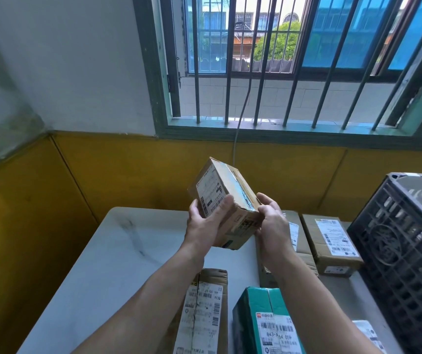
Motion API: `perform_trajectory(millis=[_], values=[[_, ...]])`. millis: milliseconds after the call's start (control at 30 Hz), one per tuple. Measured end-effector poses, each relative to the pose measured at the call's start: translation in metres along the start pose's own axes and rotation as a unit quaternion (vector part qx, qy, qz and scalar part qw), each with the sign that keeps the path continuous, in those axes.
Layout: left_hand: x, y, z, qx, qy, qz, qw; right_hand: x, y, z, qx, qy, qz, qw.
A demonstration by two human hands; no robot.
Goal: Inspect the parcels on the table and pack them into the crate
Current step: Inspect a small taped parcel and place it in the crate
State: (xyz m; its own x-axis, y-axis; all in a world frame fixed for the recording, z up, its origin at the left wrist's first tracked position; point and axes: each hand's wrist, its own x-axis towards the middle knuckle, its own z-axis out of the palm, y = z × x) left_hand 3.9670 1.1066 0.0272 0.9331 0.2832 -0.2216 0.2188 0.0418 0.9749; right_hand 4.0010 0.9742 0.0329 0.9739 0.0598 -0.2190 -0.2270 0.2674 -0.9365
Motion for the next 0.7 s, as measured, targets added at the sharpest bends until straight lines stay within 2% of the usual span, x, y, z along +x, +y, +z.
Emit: perform_trajectory(millis=[300, 433, 567, 700], values=[[0.004, 0.009, -0.004, 0.031, 0.006, 0.006, 0.999, -0.009, -0.003, -0.001, -0.041, -0.019, -0.013, 0.999], [0.002, 0.005, -0.011, 0.136, 0.019, 0.064, 0.988, -0.005, -0.01, -0.004, -0.069, 0.015, -0.051, 0.996], [0.0, 0.001, -0.021, 0.212, -0.028, 0.082, 0.973, 0.002, -0.016, -0.003, -0.091, 0.021, -0.088, 0.992], [-0.004, -0.002, -0.026, 0.318, -0.059, 0.093, 0.942, 0.009, -0.022, -0.005, -0.133, 0.029, -0.092, 0.986]])
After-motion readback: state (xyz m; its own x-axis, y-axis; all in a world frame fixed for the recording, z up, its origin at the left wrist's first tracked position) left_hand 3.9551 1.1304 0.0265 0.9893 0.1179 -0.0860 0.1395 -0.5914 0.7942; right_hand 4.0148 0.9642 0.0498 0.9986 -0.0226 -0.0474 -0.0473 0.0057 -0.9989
